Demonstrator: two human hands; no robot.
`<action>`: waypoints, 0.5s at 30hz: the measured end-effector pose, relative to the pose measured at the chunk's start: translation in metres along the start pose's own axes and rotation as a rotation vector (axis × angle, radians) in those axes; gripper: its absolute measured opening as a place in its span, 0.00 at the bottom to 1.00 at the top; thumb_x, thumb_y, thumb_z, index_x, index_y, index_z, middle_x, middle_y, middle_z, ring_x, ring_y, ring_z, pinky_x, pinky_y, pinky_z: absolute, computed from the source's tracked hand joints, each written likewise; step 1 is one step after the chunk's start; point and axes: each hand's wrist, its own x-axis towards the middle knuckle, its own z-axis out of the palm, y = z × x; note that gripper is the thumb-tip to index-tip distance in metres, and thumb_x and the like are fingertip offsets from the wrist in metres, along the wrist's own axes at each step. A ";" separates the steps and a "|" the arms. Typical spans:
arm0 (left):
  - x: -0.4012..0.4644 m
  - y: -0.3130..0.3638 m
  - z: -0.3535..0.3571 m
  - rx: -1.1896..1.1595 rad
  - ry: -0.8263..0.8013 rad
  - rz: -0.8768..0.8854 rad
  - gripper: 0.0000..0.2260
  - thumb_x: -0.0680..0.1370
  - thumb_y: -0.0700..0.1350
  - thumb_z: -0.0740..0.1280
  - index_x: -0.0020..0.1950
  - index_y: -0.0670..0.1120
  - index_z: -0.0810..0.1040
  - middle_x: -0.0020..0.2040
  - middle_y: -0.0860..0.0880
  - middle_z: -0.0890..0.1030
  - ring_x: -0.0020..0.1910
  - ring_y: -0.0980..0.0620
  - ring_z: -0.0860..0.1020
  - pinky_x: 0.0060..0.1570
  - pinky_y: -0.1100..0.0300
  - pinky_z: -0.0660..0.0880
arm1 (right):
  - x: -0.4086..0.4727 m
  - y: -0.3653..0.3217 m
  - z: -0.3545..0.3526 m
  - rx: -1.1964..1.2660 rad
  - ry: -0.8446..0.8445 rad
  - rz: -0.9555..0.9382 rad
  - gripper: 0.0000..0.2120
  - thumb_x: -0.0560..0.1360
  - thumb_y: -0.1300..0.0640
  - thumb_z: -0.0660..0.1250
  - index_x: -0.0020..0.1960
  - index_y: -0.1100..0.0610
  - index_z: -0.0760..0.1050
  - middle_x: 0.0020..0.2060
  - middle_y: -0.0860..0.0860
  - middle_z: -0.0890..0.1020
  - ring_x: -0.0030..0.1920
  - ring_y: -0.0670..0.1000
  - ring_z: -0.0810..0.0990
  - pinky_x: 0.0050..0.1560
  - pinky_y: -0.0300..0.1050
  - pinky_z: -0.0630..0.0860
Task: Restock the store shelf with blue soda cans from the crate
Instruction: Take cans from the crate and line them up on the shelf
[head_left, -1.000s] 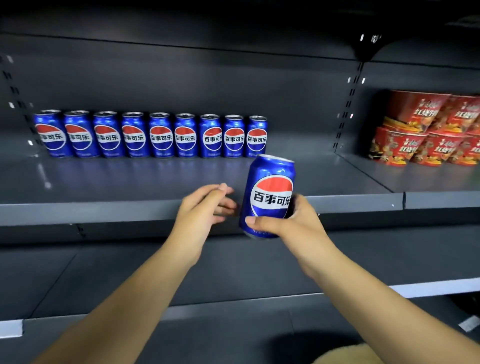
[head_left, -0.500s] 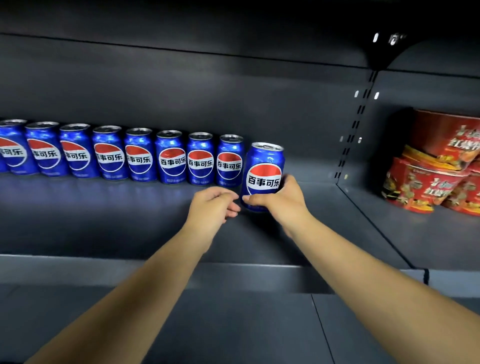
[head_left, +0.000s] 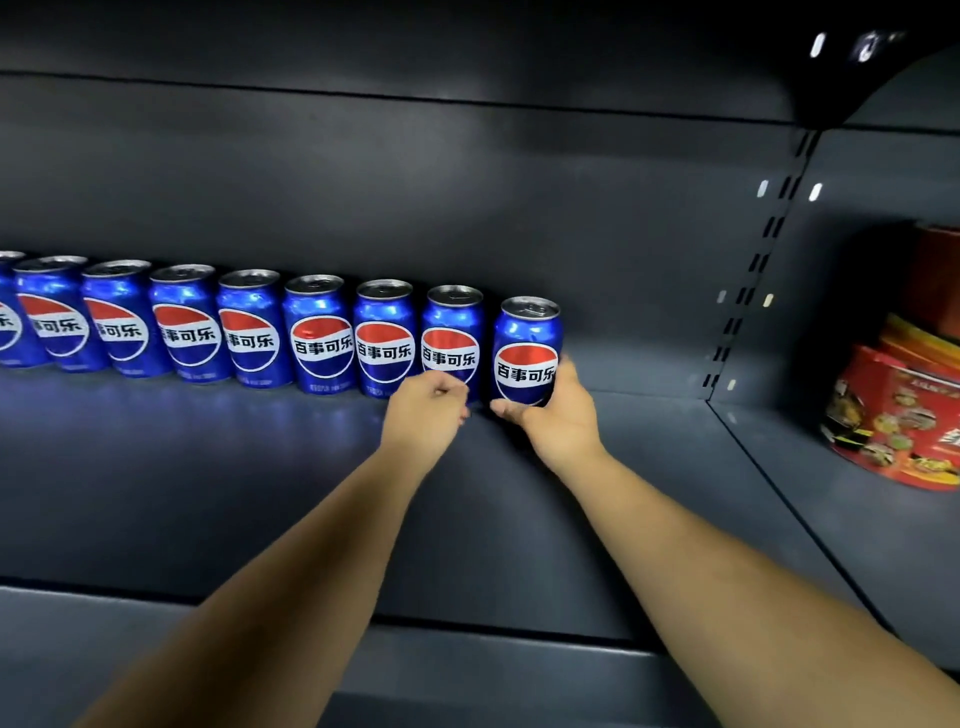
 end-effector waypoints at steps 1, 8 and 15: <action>0.003 -0.005 0.000 0.000 0.004 0.006 0.09 0.78 0.39 0.60 0.42 0.45 0.77 0.35 0.49 0.79 0.36 0.54 0.76 0.33 0.66 0.70 | 0.003 0.002 0.001 -0.030 0.001 -0.008 0.34 0.68 0.61 0.76 0.68 0.58 0.62 0.55 0.49 0.78 0.55 0.50 0.76 0.51 0.36 0.68; 0.007 -0.011 -0.001 0.003 0.019 0.045 0.12 0.79 0.38 0.58 0.40 0.46 0.77 0.35 0.49 0.78 0.34 0.56 0.75 0.32 0.66 0.69 | 0.011 0.006 0.014 -0.220 0.011 0.028 0.39 0.73 0.54 0.72 0.73 0.60 0.52 0.63 0.54 0.75 0.62 0.56 0.74 0.55 0.46 0.71; 0.007 -0.015 -0.001 0.020 0.013 0.080 0.10 0.80 0.38 0.58 0.45 0.45 0.78 0.35 0.50 0.78 0.34 0.57 0.75 0.32 0.67 0.69 | 0.010 0.002 0.015 -0.357 0.038 0.046 0.28 0.72 0.48 0.71 0.62 0.60 0.61 0.59 0.58 0.76 0.58 0.59 0.76 0.49 0.47 0.71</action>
